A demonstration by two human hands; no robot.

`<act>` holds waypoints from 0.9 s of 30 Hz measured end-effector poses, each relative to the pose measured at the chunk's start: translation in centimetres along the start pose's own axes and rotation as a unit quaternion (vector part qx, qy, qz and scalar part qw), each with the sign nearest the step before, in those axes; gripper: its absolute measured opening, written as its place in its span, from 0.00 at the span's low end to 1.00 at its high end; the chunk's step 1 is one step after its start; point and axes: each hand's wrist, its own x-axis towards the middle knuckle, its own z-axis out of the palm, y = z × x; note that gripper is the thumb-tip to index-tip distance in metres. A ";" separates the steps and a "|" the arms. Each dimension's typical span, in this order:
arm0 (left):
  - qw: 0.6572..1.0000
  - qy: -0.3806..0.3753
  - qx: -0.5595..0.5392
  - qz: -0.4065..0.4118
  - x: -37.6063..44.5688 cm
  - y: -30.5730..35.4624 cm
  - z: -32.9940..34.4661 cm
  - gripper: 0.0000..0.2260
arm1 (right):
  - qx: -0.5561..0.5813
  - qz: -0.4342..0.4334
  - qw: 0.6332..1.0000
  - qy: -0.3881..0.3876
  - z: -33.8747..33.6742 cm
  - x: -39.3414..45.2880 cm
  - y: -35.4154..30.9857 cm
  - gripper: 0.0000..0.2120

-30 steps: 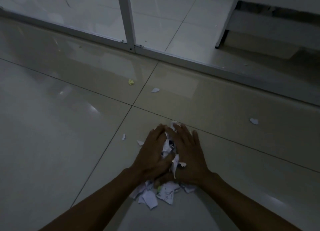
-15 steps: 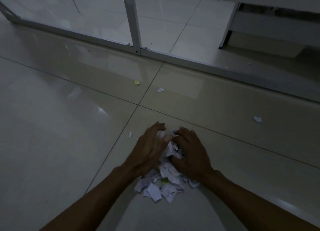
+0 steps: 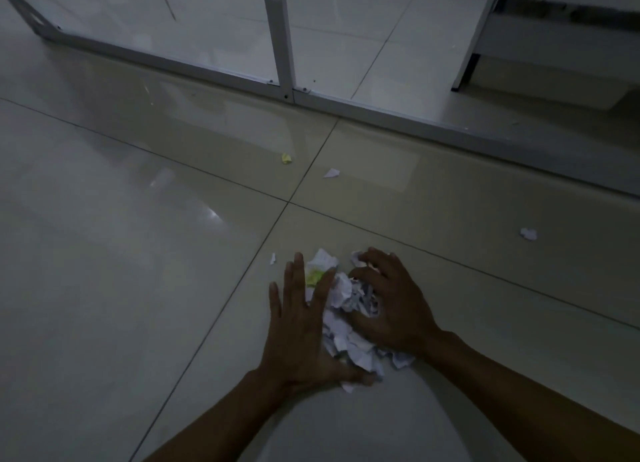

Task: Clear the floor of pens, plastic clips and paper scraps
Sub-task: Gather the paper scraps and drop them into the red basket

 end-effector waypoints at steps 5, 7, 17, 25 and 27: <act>0.999 0.038 0.010 0.035 1.7 -1.4 2.0 0.44 | 0.023 -0.012 0.999 -0.045 -1.1 0.0 -0.2 0.33; 0.997 0.056 0.007 0.044 1.9 -1.7 2.8 0.39 | 0.053 -0.007 0.994 -0.091 -1.8 0.3 -0.3 0.37; 0.997 0.050 -0.057 0.032 1.7 -0.7 5.1 0.33 | -0.017 -0.017 0.994 -0.103 -0.4 -0.3 -1.5 0.59; 0.941 0.061 -0.331 -0.042 1.8 2.0 1.0 0.27 | 0.057 0.014 0.998 0.003 0.4 -0.2 -2.2 0.35; 0.941 0.056 -0.333 -0.008 1.6 2.0 -0.2 0.41 | 0.066 0.016 0.997 0.027 0.5 -0.2 -2.4 0.30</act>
